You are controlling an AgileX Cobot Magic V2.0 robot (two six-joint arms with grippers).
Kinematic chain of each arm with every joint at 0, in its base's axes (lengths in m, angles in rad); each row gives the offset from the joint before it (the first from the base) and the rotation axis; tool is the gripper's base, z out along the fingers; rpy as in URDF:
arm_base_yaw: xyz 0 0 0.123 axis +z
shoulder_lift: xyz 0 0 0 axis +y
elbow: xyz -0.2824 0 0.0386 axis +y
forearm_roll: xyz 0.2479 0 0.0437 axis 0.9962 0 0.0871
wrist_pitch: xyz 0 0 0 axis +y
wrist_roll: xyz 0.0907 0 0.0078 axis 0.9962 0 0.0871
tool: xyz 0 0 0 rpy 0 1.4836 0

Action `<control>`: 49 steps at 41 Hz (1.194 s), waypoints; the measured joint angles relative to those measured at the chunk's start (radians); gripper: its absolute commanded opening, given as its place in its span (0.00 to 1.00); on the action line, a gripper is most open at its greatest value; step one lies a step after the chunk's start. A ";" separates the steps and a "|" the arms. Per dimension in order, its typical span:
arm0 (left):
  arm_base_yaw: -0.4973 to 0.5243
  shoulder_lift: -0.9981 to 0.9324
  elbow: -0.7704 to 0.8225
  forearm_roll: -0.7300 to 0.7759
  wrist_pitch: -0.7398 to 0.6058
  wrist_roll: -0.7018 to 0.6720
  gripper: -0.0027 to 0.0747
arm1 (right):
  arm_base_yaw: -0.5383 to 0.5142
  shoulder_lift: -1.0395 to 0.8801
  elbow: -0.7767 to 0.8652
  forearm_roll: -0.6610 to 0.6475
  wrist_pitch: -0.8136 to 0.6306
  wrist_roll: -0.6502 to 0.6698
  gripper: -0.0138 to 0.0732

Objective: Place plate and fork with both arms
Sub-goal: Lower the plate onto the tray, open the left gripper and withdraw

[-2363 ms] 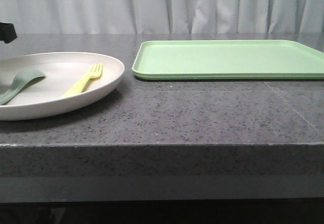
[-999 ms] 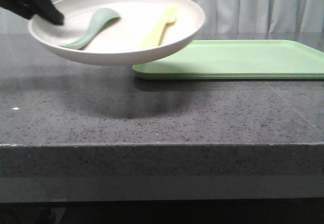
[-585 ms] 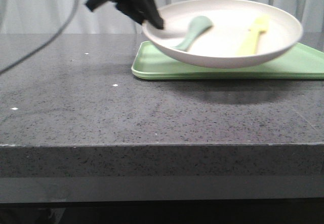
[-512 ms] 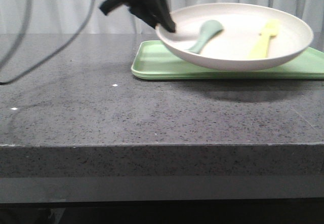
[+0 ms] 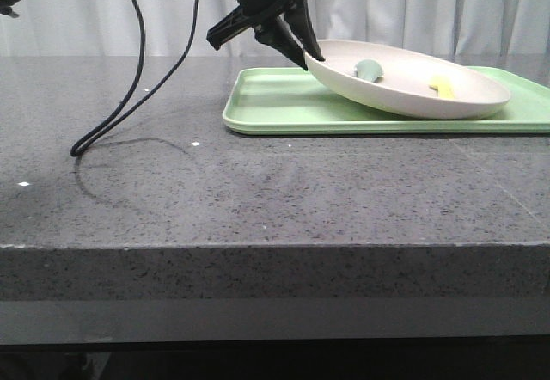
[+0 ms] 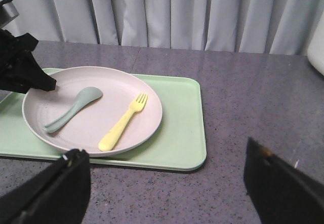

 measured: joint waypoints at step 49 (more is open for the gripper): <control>0.000 -0.080 -0.226 -0.007 0.055 0.120 0.01 | 0.000 0.000 0.000 0.000 0.000 0.000 0.89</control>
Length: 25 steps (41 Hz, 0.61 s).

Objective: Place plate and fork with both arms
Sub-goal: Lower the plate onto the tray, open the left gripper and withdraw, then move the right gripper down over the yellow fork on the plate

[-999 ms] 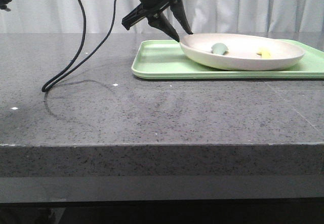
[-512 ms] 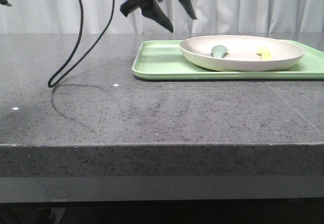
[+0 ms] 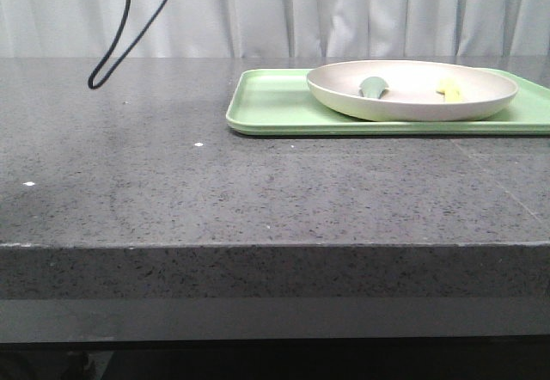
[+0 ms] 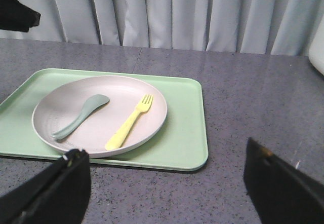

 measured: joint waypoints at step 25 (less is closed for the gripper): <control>0.000 -0.509 0.730 0.379 -0.002 0.082 0.01 | 0.000 0.000 0.000 0.000 0.000 0.000 0.89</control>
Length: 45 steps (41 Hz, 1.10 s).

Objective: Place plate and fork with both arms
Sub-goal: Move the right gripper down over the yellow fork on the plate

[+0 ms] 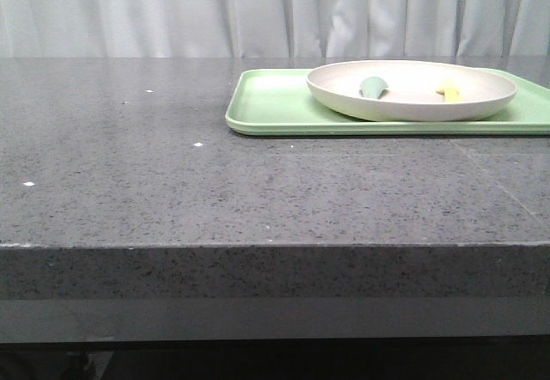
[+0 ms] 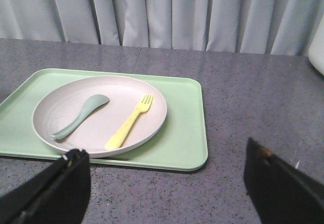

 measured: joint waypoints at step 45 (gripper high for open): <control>0.018 -1.360 1.644 0.058 -0.994 0.008 0.01 | 0.000 0.131 -0.043 0.046 0.029 -0.002 0.89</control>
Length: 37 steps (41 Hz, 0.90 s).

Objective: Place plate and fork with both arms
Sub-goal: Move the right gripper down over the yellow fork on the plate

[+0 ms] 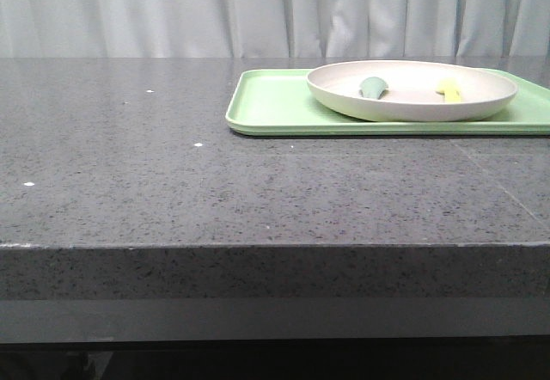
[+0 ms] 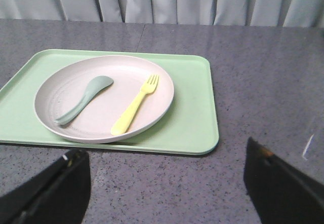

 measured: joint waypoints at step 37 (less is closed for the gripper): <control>0.000 -0.040 0.007 0.000 -0.008 0.002 0.01 | 0.147 1.264 -1.007 0.074 0.466 0.107 0.89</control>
